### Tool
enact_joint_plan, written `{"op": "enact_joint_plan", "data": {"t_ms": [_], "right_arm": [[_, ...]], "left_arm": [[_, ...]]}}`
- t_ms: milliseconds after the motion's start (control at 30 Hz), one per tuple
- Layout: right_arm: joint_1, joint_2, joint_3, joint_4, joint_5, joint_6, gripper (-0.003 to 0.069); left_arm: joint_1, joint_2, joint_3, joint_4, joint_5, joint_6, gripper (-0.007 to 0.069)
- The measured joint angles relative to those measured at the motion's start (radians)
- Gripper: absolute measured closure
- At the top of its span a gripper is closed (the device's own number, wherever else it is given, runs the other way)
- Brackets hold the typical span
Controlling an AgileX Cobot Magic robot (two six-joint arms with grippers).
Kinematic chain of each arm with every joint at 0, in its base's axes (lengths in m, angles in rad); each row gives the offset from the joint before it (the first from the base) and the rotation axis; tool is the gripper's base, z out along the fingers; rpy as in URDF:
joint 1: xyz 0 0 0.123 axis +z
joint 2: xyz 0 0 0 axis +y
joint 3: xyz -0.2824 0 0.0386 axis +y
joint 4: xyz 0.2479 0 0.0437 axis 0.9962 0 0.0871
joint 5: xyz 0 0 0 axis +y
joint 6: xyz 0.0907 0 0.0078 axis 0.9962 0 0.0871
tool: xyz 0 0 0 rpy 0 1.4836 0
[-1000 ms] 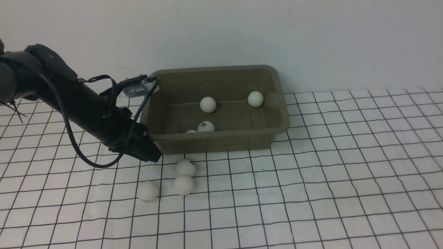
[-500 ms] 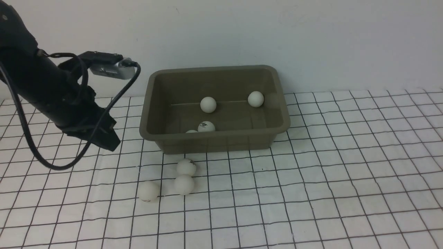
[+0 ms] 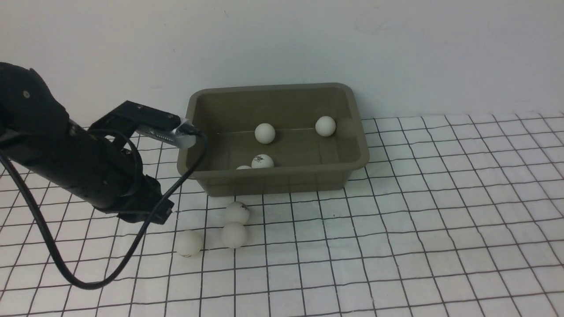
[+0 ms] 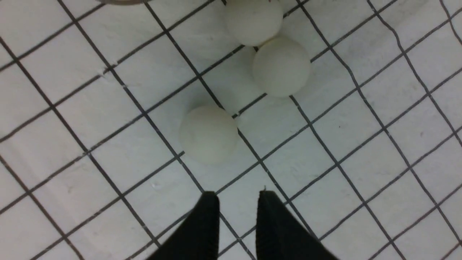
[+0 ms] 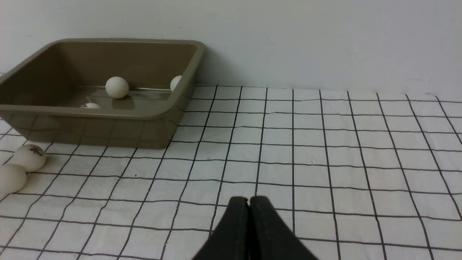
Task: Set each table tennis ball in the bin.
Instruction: Use the left arm to clamp the table tennis ball closest to it
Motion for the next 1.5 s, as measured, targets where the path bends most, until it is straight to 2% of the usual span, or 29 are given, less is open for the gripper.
{"op": "enact_joint_plan", "data": {"t_ms": [133,267,367,433,600,900,1167,1500], "right_arm": [[0.0,0.0,0.0,0.003,0.014,0.0,0.0676],[0.0,0.0,0.0,0.003,0.034,0.0,0.0676],[0.0,0.0,0.0,0.01,0.051,0.0,0.0676],[0.0,0.0,0.0,0.022,0.052,0.0,0.0676],[0.0,0.0,0.0,0.029,0.052,0.0,0.0676],[0.0,0.0,0.0,0.029,0.052,0.004,0.0676],[0.0,0.0,0.0,0.032,0.046,0.004,0.0676],[0.0,0.0,0.0,0.032,0.034,0.004,0.0676]], "left_arm": [[-0.004,0.003,0.009,-0.009,0.001,0.0,0.0468],[-0.003,0.007,0.01,-0.042,0.007,0.012,0.0414],[-0.003,0.011,0.01,-0.064,0.007,0.037,0.0336],[-0.003,0.044,0.01,-0.078,-0.018,0.047,0.0227],[-0.003,0.108,0.01,-0.076,-0.056,0.053,0.0148],[-0.003,0.202,0.01,-0.085,-0.121,0.065,0.0132],[-0.004,0.272,0.01,-0.158,-0.174,0.145,0.0132],[-0.004,0.322,0.009,-0.17,-0.226,0.149,0.0132]]}}
